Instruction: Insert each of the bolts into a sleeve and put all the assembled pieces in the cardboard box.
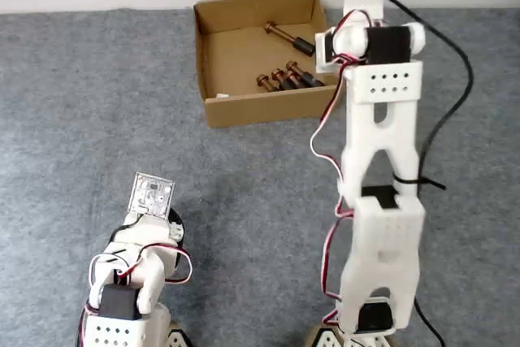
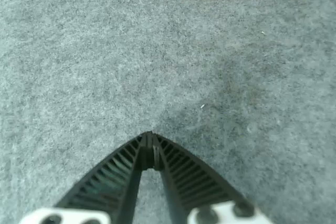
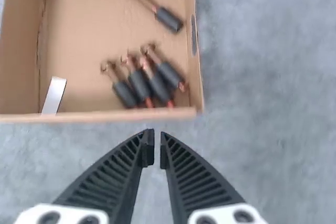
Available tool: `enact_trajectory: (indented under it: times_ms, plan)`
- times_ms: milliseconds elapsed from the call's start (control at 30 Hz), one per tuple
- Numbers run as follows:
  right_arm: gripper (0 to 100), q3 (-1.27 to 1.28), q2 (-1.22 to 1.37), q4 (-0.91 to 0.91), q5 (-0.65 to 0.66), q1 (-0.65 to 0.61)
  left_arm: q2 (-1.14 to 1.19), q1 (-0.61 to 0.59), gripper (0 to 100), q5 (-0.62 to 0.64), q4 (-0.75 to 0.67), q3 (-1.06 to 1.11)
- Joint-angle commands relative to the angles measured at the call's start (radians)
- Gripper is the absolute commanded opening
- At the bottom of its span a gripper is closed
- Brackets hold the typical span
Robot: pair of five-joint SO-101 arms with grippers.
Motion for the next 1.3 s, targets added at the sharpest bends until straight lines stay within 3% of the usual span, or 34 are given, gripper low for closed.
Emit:
enact_trajectory:
  times_ms: [0, 333, 600, 1000, 1267]
  plan:
    - [0.8, 0.258, -0.257, 0.044, -0.064, 0.002, -0.006, -0.005, 0, -0.005, -0.026, -0.004]
    - [0.8, 0.786, -0.716, -0.041, -0.172, 0.062, -0.006, -0.005, 0, -0.005, -0.026, -0.004]
    - [0.8, 1.323, -1.061, -0.278, -0.169, 0.193, -0.006, -0.005, 0, -0.005, -0.026, -0.004]
    - [0.8, 2.153, -1.603, -0.725, -0.166, 0.193, -0.006, -0.005, 0, -0.005, -0.026, -0.004]
    - [0.8, 2.476, -1.834, -0.842, -0.164, 0.193, -0.006, -0.005, 0, -0.005, -0.026, -0.004]
